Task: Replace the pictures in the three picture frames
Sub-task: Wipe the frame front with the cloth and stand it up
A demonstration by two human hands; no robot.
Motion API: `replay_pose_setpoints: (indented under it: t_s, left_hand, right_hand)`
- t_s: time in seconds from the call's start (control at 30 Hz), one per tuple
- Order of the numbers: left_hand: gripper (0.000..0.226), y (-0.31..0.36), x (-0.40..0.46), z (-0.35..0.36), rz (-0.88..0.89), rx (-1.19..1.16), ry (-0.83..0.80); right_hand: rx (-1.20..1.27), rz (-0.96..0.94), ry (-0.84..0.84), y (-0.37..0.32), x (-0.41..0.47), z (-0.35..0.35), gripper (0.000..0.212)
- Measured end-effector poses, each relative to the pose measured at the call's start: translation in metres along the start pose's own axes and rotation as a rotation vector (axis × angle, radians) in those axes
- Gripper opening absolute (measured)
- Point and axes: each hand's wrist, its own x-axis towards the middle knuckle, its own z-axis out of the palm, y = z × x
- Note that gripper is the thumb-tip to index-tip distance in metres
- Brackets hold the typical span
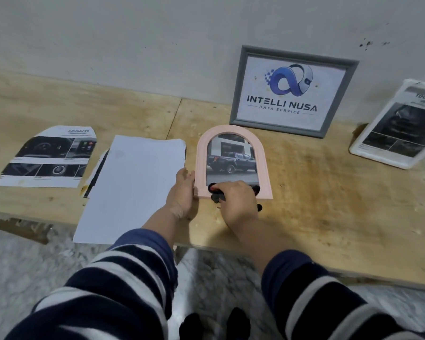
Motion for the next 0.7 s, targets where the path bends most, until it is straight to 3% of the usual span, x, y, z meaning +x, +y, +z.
replay_pose_setpoints:
  t_s: [0.1, 0.2, 0.33, 0.43, 0.5, 0.6, 0.7]
  left_hand:
    - [0.054, -0.001, 0.004, -0.003, -0.039, -0.023, -0.034]
    - [0.058, 0.003, 0.003, -0.004, -0.095, -0.141, -0.068]
    - [0.049, 0.007, -0.003, -0.005, -0.098, -0.074, -0.074]
    - [0.049, 0.009, -0.012, -0.009, -0.022, 0.069, -0.109]
    - [0.053, 0.008, -0.015, -0.011, 0.031, 0.139, -0.135]
    - [0.048, 0.006, -0.014, -0.011, 0.062, 0.156, -0.118]
    - [0.04, 0.004, -0.012, -0.009, 0.046, 0.153, -0.093]
  right_hand:
    - [0.014, -0.049, 0.027, -0.013, 0.002, 0.006, 0.047]
    - [0.185, -0.089, 0.011, -0.023, 0.0, 0.01, 0.051]
    - [0.555, 0.072, 0.038, -0.015, -0.013, -0.006, 0.043]
    - [0.663, 0.232, 0.155, 0.009, -0.026, -0.018, 0.036]
    - [0.486, 0.304, 0.183, 0.03, -0.032, -0.023, 0.041]
    - [0.04, 0.267, 0.219, 0.052, -0.038, -0.027, 0.044]
    - [-0.099, 0.23, 0.143, 0.052, -0.038, -0.022, 0.039]
